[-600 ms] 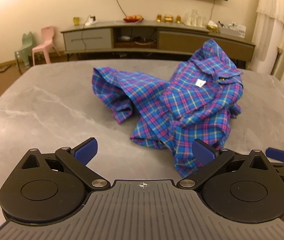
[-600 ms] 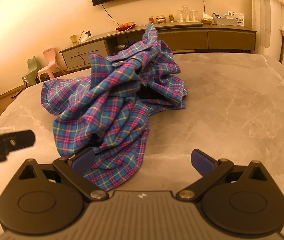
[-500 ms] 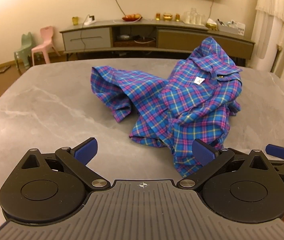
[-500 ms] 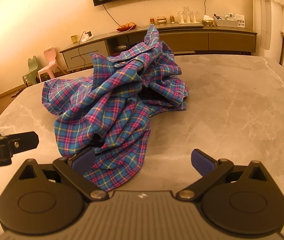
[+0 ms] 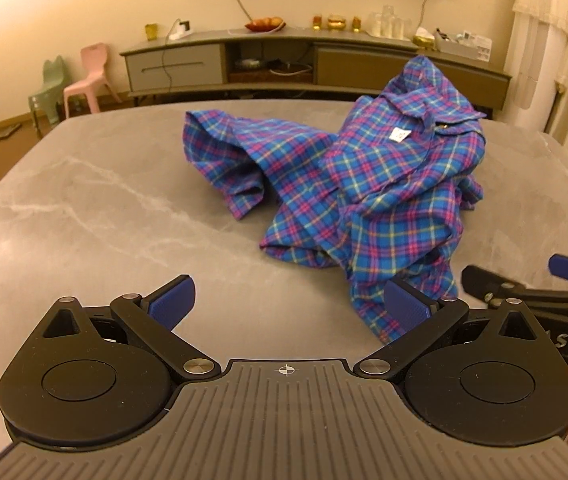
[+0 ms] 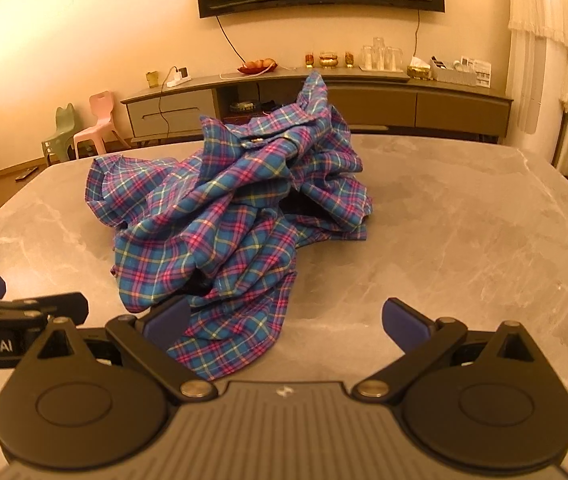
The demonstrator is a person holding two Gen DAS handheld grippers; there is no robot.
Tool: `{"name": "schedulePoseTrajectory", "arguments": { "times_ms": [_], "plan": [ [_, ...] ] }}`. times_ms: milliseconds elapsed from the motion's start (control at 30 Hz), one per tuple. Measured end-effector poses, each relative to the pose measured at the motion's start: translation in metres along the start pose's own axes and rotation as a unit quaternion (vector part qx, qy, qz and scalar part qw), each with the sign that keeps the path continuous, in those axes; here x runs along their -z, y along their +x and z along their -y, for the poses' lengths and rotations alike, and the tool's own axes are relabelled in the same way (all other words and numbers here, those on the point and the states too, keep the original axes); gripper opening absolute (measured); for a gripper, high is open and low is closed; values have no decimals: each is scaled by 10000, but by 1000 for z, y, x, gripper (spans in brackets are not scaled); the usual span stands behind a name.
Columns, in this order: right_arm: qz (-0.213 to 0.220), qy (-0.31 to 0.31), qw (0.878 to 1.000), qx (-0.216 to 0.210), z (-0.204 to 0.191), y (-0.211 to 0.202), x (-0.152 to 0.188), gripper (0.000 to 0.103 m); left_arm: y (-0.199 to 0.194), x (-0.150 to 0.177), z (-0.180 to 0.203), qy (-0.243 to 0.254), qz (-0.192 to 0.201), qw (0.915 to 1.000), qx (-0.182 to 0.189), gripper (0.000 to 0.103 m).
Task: Fold clothes
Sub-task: 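Move both grippers open toward the crumpled plaid shirt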
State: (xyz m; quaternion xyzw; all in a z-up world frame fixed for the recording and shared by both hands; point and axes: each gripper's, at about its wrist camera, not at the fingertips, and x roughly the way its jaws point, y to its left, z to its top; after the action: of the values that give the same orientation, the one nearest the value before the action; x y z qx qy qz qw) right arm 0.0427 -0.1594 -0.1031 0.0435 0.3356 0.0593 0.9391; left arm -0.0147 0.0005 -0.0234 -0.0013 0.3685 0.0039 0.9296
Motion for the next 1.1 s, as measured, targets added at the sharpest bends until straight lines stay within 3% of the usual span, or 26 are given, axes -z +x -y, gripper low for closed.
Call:
{"name": "schedulePoseTrajectory", "arguments": {
  "times_ms": [300,533,700,900,933,1000,1033,1100],
  "plan": [
    [80,-112,9999,17,-2,-5,0,103,-6,7,-17,-362,196,9991,123,93],
    [134,-186,9997,64,-5,-6,2,103,-4,16,-17,-96,90,9998,135,93],
    [123,-153,9998,97,-2,-4,2,103,-4,23,-24,-211,71,9993,314,93],
    [138,-193,9997,106,-3,-3,3,102,-5,26,-24,-164,74,9986,496,73],
    [159,-221,9996,82,-4,-4,4,98,-6,26,-23,-146,77,9986,512,70],
    [145,-281,9995,72,-5,-4,4,79,-6,27,-23,-156,92,9985,518,62],
    [124,-303,9994,63,-5,-4,4,72,-7,27,-23,-155,103,9987,485,51],
    [80,-333,9994,46,-6,-3,5,43,-7,28,-23,-120,93,9989,452,30]
  ]
}}
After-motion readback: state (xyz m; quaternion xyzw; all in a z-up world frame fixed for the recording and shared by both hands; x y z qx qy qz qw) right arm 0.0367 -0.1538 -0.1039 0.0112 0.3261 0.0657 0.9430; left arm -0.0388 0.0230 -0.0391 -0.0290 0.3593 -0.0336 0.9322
